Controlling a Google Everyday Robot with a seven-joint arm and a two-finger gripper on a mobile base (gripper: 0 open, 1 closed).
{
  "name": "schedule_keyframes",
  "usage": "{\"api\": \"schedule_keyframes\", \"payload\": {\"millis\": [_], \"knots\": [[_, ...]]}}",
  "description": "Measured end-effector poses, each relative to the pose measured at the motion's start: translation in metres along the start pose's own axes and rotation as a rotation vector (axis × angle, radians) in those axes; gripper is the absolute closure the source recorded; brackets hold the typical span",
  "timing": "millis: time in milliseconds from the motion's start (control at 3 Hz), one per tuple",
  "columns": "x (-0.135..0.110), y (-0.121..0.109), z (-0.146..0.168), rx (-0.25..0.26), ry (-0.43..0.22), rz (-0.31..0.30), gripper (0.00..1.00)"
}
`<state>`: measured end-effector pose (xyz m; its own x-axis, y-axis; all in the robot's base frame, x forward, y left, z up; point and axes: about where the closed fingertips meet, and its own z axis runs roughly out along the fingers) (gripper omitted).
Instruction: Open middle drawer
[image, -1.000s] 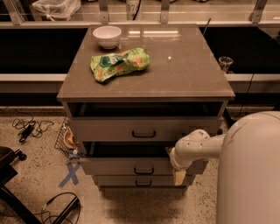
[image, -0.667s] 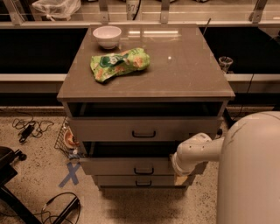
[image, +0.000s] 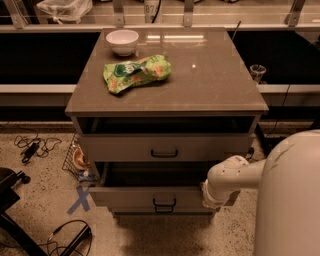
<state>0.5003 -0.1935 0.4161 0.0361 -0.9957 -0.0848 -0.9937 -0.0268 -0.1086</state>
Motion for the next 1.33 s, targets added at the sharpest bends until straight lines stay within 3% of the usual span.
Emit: {"api": "schedule_keyframes", "payload": {"millis": [333, 1333], "knots": [[-0.0001, -0.0001, -0.0014, 0.0, 0.0, 0.0, 1.0], [-0.0003, -0.0002, -0.0033, 0.0, 0.0, 0.0, 1.0]]}}
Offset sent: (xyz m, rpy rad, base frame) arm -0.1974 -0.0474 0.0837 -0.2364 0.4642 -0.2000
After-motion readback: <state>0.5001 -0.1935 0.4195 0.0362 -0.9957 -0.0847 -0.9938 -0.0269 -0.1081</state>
